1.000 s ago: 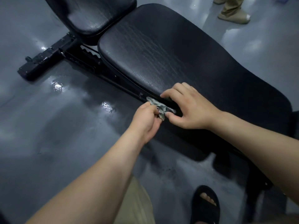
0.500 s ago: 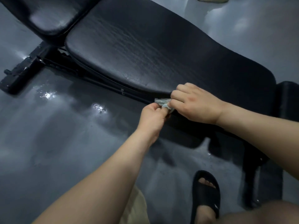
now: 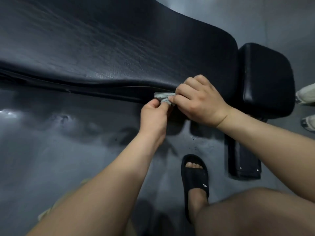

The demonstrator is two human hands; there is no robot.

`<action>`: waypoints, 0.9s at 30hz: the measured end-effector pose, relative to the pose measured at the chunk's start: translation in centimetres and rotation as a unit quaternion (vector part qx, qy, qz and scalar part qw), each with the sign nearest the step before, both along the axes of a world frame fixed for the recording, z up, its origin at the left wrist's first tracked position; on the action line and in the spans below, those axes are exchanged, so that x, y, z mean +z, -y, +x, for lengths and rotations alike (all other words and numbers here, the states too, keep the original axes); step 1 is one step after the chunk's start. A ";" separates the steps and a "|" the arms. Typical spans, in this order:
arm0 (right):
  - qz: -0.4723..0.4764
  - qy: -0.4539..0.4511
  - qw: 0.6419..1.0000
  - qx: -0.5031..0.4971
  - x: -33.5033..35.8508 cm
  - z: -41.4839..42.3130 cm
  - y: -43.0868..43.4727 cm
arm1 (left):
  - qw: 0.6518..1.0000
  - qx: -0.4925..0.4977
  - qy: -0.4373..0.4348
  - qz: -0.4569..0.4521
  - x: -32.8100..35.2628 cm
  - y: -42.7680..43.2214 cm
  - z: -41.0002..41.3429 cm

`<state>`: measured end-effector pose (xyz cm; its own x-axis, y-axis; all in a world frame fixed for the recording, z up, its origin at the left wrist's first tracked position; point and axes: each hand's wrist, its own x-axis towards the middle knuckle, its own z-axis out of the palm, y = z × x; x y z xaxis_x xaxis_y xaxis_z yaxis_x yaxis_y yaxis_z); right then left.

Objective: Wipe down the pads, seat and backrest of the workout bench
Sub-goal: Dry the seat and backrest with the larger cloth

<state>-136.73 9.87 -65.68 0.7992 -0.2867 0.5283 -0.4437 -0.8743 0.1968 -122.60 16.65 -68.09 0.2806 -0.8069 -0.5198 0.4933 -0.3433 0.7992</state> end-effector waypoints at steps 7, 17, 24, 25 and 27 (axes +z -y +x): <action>-0.010 -0.001 0.997 -0.081 -1.1 -6.7 -1.7 | 0.993 -0.103 -0.021 0.047 -0.8 0.8 -6.0; 0.163 0.115 0.935 -0.293 0.3 -16.1 -2.8 | 0.957 -0.284 0.061 -0.014 3.6 2.3 -14.6; 0.365 0.173 0.878 -0.257 0.9 -15.3 -1.9 | 0.717 -0.452 0.519 -0.111 6.3 6.0 -10.6; 0.386 0.168 0.871 -0.253 0.6 -14.8 -1.9 | 0.688 -0.465 0.544 -0.118 7.0 6.5 -10.0; 0.382 0.180 0.871 -0.252 -0.2 -13.9 -1.8 | 0.645 -0.474 0.583 -0.139 7.7 7.4 -9.1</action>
